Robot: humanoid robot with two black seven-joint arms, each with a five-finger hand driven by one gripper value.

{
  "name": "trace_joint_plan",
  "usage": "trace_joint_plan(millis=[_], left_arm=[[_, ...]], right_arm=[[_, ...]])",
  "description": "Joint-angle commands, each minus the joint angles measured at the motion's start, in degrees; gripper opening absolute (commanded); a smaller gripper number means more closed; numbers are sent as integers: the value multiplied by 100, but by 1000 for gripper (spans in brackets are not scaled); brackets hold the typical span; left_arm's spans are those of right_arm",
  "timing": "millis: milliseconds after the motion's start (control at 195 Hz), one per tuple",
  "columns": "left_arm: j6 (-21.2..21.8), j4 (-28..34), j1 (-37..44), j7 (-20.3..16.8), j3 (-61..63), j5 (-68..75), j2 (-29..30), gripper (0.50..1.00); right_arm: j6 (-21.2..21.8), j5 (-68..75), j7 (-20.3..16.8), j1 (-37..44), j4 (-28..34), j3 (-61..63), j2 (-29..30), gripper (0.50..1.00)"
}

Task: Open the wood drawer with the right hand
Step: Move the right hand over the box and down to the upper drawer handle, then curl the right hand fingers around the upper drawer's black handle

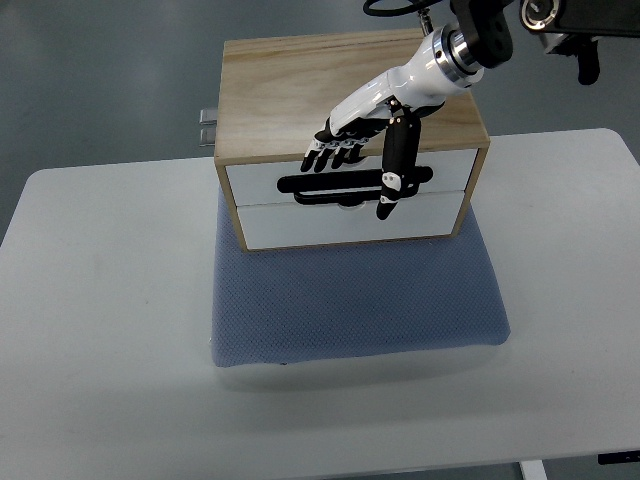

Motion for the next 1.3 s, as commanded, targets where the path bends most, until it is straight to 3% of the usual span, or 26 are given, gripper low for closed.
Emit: trace_joint_plan(millis=[0,221,821,1297], left_arm=[[0,0,0,-6,-3,0,0,1000],[0,0,0,3,-3,0,0,1000],[0,0,0,-6,-3,0,0,1000],[0,0,0,3,-3,0,0,1000]], right_arm=[[0,186,-39,-107,8,1,-12,942],[-64,494,-223,-275,8,1,15,942],[-1066,740,-513,-450,201,-342,94,942],[-1180,705,-549,-442,245,-483,85,942]])
